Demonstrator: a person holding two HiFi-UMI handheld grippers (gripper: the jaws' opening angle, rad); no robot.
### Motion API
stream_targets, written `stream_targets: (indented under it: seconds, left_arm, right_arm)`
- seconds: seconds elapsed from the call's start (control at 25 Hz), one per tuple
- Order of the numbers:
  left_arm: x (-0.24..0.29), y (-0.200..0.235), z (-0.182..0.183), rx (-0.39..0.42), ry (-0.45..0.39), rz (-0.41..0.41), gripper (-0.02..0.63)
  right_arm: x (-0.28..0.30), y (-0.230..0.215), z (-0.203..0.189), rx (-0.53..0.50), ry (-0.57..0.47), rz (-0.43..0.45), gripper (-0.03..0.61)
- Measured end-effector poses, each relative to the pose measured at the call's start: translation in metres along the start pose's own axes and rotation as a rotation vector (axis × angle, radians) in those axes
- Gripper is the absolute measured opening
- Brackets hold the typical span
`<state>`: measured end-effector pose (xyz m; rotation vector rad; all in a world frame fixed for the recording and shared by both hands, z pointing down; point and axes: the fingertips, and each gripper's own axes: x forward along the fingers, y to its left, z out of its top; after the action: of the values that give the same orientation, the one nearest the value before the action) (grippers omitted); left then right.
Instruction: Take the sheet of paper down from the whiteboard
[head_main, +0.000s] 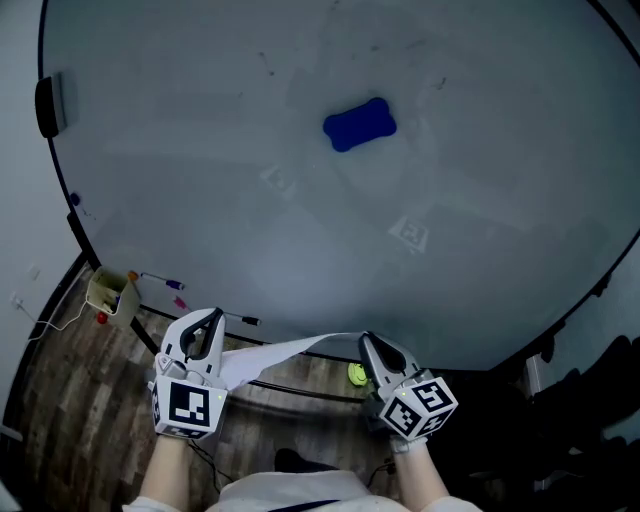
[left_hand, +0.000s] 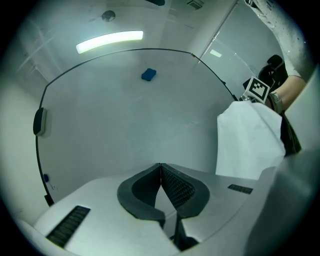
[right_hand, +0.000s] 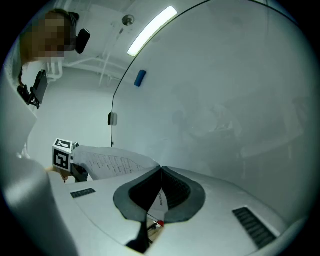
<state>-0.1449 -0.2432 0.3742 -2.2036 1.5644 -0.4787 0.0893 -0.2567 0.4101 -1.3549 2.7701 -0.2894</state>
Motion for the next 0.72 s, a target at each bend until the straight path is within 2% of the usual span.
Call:
stream_targets:
  seconds: [0.16,0.36,0.56,0.72]
  left_arm:
    - [-0.013,-0.001,-0.026,-0.067,0.022,0.015,0.015]
    - [-0.035,-0.008,-0.06,-0.154,0.054,0.027,0.015]
    - [-0.06,-0.027,-0.105,-0.219,0.157,0.017,0.015]
    - [-0.075,-0.032,-0.121,-0.283,0.169,0.044,0.015]
  right_arm:
    - [0.003,0.008,-0.006,0.01,0.022,0.018,0.018]
    - [0.01,0.018,-0.014,-0.026,0.054,0.033,0.018]
    - [0.02,0.035,-0.027,-0.072,0.103,0.066,0.018]
    - [0.032,0.05,-0.037,-0.077,0.133,0.106,0.018]
